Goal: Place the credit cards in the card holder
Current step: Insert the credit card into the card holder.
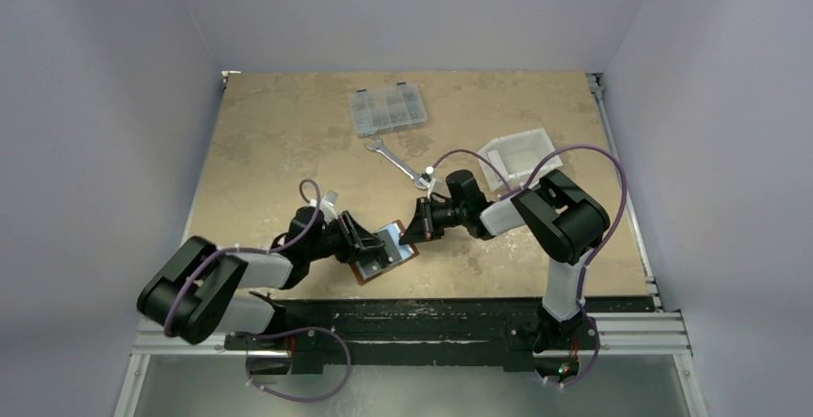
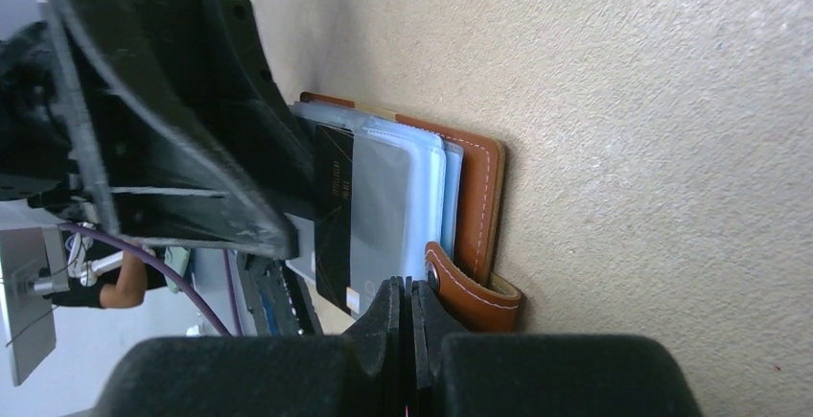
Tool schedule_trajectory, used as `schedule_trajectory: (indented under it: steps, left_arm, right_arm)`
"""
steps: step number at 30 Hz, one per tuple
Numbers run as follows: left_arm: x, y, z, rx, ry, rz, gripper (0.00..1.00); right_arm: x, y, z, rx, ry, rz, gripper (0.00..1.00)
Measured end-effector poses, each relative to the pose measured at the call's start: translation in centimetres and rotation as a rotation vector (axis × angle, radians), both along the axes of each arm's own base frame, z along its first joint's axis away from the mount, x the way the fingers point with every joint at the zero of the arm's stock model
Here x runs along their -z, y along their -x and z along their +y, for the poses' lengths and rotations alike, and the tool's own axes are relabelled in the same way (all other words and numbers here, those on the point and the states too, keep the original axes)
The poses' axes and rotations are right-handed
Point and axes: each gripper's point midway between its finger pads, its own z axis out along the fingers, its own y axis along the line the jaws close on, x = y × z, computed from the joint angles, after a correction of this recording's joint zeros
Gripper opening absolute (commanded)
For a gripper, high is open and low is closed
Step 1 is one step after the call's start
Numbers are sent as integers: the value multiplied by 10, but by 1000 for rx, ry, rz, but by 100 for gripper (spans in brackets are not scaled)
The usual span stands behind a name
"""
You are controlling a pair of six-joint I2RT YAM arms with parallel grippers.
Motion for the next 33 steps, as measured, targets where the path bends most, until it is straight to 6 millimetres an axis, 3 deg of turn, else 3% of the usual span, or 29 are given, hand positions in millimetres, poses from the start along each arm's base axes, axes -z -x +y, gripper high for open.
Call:
schedule_trajectory:
  steps: [3, 11, 14, 18, 22, 28, 33]
  left_arm:
    - [-14, -5, 3, -17, -31, -40, 52]
    - [-16, -8, 7, -7, -128, 5, 55]
    - [-16, -6, 4, 10, -148, 15, 75]
    - [-24, -7, -5, 36, -169, 13, 89]
    - [-25, -8, -5, 29, -198, 33, 87]
    - [-23, -7, -1, 16, -248, 67, 71]
    - [-20, -1, 3, 9, -276, 91, 68]
  right_arm:
    - [0, 0, 0, 0, -1, -1, 0]
    - [0, 0, 1, -3, -5, 0, 0]
    - [0, 0, 1, -3, -6, 0, 0]
    - [0, 0, 1, -2, -7, -2, 0]
    - [0, 0, 1, -2, -8, -4, 0]
    - [0, 0, 1, -2, -8, -4, 0]
    - [0, 0, 1, -2, -8, -4, 0]
